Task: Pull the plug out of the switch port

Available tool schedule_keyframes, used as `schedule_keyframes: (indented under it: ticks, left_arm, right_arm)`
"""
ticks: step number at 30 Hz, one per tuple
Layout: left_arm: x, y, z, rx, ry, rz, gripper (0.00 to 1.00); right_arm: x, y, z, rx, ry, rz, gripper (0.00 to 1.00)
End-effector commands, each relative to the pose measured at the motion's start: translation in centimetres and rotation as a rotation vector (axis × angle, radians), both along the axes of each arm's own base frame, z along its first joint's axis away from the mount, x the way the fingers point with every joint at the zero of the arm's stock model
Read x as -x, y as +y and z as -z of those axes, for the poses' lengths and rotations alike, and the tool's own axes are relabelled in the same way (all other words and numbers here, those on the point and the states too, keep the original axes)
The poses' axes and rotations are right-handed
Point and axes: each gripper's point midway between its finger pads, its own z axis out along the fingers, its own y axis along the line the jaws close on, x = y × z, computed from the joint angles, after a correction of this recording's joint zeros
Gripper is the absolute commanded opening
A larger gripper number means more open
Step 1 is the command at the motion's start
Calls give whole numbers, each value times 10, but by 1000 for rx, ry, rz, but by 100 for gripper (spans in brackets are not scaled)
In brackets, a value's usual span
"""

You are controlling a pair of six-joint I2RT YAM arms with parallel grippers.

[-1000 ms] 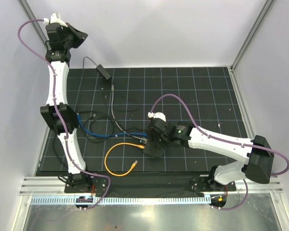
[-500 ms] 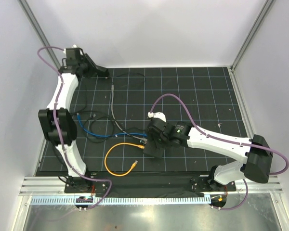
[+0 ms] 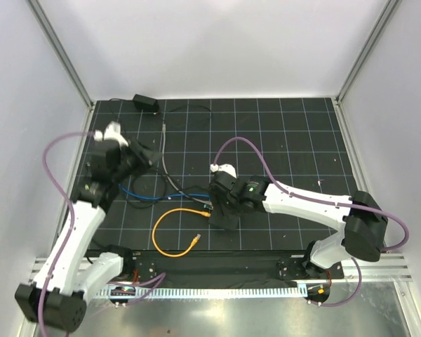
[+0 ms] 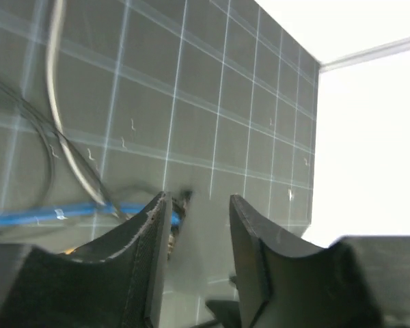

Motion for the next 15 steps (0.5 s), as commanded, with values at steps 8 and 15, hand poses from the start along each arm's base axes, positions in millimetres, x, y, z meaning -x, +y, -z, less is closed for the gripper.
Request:
schedule_keyframes:
  ticks: [8,15]
  left_arm:
    - [75,-47,79,412,116,-25,39]
    - [89,-92,114,389,175,8,44]
  right_arm:
    - [-19,15,-3,-96,-16,33,63]
    - [-31,0,7,-127,29,56,59]
